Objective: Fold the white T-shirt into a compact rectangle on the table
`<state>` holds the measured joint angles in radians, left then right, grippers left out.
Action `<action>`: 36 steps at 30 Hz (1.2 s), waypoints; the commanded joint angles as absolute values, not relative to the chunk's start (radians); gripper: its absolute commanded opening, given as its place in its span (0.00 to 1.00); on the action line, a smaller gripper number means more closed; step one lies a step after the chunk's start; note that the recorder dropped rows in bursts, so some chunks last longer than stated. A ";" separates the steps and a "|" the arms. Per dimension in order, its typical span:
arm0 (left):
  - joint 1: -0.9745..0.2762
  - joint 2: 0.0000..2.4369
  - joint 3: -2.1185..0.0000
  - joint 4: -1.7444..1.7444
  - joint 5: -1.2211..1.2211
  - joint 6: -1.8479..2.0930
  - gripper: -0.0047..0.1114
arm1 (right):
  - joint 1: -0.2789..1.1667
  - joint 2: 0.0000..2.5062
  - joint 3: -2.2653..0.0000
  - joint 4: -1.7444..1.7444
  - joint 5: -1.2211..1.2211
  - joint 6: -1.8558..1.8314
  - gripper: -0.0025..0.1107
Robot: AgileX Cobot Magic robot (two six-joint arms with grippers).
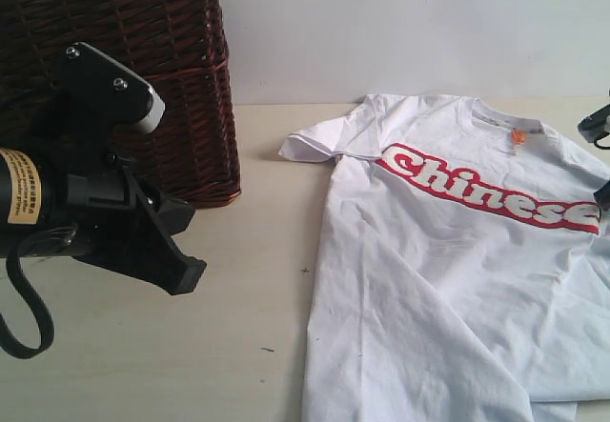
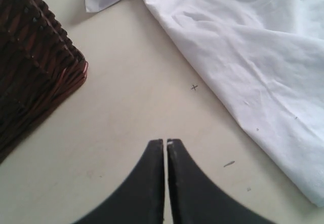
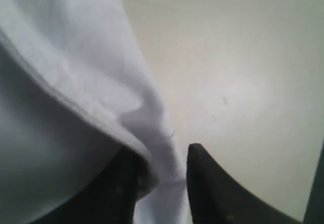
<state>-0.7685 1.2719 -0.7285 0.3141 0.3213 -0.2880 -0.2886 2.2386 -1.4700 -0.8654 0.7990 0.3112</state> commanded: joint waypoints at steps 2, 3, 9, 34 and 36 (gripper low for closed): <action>-0.766 1.264 -0.725 0.310 0.315 -0.291 0.08 | -0.302 2.240 -1.477 -1.156 0.779 0.608 0.17; -0.766 1.264 -0.725 0.310 0.315 -0.291 0.08 | -0.310 2.244 -1.489 -1.171 0.776 0.643 0.16; -0.766 1.264 -0.725 0.310 0.315 -0.291 0.08 | -0.362 2.273 -1.629 -1.051 0.824 0.648 0.26; -0.925 1.498 -0.725 0.275 0.031 -0.293 0.04 | -0.210 2.106 -1.668 -0.202 0.934 -0.052 0.02; -0.932 1.583 -0.791 0.269 0.065 -0.304 0.04 | -0.200 2.093 -1.664 -0.186 0.935 -0.052 0.02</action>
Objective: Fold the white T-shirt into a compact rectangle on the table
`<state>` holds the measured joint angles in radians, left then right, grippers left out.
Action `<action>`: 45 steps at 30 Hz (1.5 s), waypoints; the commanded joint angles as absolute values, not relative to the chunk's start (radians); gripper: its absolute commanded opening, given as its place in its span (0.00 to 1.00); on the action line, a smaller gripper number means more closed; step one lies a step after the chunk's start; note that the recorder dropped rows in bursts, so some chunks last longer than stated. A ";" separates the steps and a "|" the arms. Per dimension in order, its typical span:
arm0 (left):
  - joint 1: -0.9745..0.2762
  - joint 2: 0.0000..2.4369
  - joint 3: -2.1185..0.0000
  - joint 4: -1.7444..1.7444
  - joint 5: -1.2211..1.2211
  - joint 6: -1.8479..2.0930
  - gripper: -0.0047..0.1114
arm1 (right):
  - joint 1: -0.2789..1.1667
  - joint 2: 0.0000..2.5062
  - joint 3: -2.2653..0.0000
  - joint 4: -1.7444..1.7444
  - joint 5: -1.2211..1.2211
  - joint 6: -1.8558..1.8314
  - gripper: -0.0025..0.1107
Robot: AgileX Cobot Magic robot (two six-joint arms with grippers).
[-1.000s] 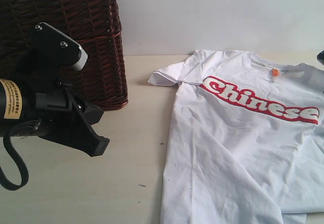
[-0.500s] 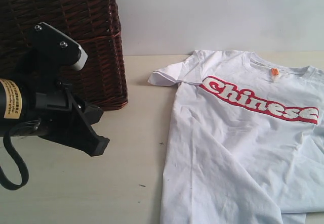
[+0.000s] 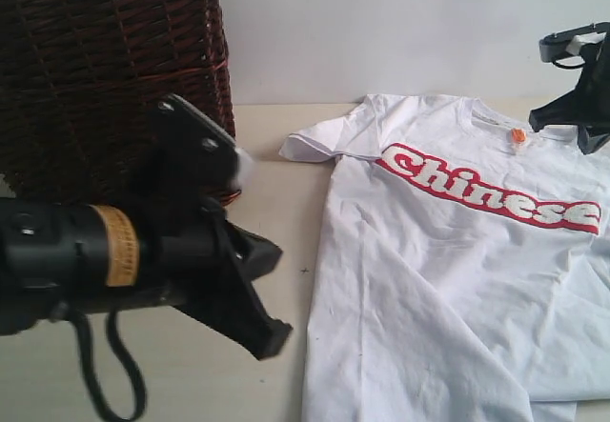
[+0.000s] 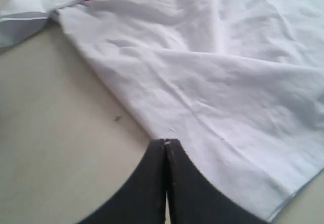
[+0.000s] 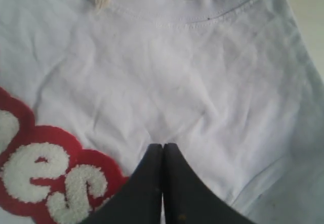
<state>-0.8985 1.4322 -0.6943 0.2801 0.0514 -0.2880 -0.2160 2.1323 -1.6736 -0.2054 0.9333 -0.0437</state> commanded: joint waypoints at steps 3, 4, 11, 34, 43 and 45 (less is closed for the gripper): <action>-0.932 1.697 -0.884 0.247 0.107 -0.328 0.04 | -0.197 2.078 -1.662 -0.163 0.935 -0.052 0.02; -0.932 1.727 -0.910 0.229 0.111 -0.328 0.04 | -0.197 2.076 -1.662 -0.155 0.935 -0.052 0.02; -0.990 1.835 -1.085 0.167 0.158 -0.287 0.04 | -0.197 2.071 -1.662 -0.125 0.919 -0.065 0.02; -0.783 2.119 -1.421 -0.684 0.920 0.651 0.04 | -0.197 2.056 -1.662 0.072 0.926 -0.183 0.02; -0.824 2.205 -1.397 -0.434 0.936 0.458 0.04 | -0.197 2.056 -1.662 0.077 0.929 -0.183 0.02; -0.814 2.212 -1.370 -0.344 0.936 0.390 0.04 | -0.197 2.056 -1.662 0.078 0.926 -0.183 0.02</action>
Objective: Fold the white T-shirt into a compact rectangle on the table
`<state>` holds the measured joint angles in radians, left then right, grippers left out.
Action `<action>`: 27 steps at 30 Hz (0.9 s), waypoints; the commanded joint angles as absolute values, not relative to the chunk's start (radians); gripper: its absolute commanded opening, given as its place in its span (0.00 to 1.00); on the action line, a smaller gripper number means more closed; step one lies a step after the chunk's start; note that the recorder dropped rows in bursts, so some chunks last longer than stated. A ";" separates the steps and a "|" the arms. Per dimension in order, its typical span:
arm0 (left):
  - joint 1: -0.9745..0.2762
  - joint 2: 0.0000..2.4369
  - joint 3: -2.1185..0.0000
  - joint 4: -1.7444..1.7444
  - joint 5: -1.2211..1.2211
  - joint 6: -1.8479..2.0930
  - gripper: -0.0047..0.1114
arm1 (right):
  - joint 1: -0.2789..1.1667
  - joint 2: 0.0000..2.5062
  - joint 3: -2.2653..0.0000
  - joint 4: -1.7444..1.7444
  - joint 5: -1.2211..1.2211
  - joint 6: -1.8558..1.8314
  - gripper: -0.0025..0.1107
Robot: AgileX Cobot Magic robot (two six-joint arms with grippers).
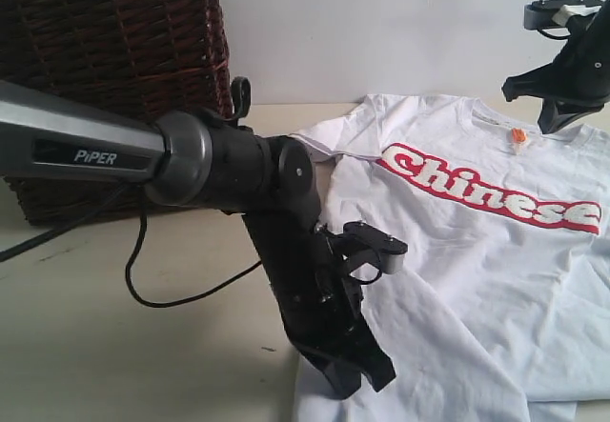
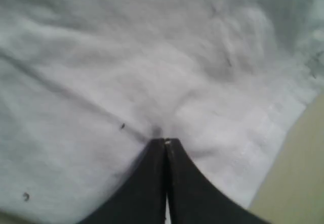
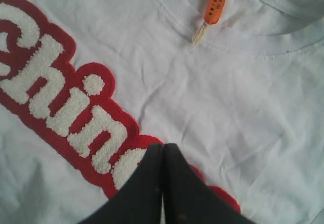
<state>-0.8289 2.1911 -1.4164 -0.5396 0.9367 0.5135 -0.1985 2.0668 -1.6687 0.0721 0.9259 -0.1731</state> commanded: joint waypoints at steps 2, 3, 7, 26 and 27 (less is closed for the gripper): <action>-0.798 2.212 -1.342 -0.300 0.936 0.361 0.04 | -0.197 2.056 -1.662 0.078 0.921 -0.183 0.02; -0.790 2.209 -1.337 -0.289 0.938 0.355 0.04 | -0.197 2.056 -1.662 0.078 0.921 -0.183 0.02; -0.733 2.205 -1.330 -0.167 0.994 0.248 0.04 | -0.197 2.056 -1.662 0.078 0.921 -0.183 0.02; -0.414 2.088 -1.305 0.059 0.957 0.015 0.04 | -0.197 2.056 -1.662 0.106 0.932 -0.183 0.02; -0.430 2.060 -1.305 0.031 0.952 0.029 0.04 | -0.197 2.056 -1.662 0.106 0.930 -0.183 0.02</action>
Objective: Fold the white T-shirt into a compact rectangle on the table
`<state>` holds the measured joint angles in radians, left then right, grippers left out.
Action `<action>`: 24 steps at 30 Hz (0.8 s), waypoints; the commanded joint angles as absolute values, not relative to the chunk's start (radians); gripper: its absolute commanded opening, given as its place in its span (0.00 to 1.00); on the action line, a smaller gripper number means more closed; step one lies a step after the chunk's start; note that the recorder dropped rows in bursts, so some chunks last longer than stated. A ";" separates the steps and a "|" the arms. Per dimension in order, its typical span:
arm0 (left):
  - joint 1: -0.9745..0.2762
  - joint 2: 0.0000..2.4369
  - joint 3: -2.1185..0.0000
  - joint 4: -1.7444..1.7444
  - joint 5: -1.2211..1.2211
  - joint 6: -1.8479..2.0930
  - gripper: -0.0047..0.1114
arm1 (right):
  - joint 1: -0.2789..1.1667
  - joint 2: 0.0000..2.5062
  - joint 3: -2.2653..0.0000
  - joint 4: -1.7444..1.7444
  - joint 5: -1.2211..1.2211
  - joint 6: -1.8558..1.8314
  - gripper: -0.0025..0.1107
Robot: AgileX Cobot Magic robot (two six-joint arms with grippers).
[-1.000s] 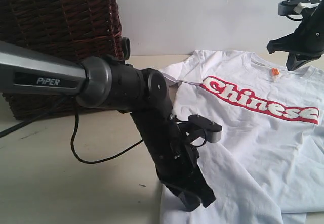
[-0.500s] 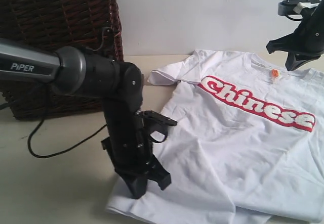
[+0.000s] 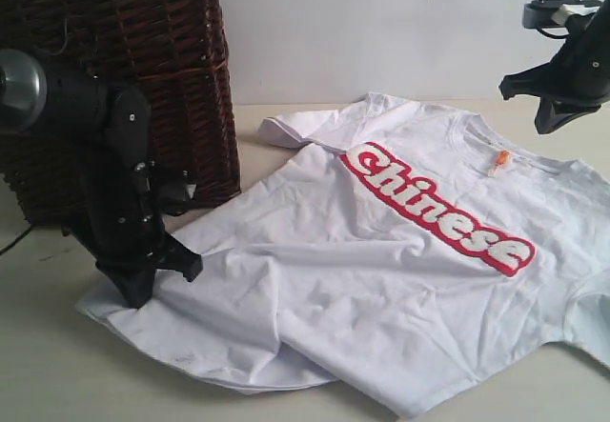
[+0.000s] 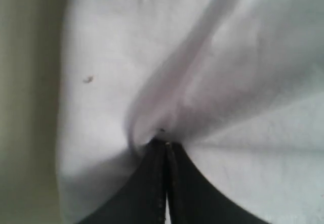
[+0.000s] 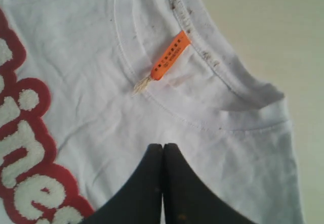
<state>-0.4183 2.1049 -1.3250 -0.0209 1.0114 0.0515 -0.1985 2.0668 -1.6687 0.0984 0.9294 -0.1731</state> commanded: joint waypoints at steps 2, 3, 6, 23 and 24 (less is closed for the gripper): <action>-0.505 1.978 -1.305 -0.101 0.931 0.150 0.04 | -0.197 2.056 -1.662 0.106 0.926 -0.183 0.02; -0.570 1.929 -1.294 -0.206 0.911 0.248 0.04 | -0.197 2.056 -1.662 0.106 0.922 -0.183 0.02; -0.727 1.899 -1.238 -0.381 0.836 0.423 0.04 | -0.197 2.062 -1.662 0.106 0.920 -0.183 0.02; -0.824 2.013 -1.123 -0.276 0.891 0.296 0.04 | -0.197 2.085 -1.662 0.154 0.904 -0.235 0.02; -0.849 1.972 -1.087 -0.276 0.899 0.296 0.04 | -0.197 2.085 -1.662 0.154 0.902 -0.240 0.02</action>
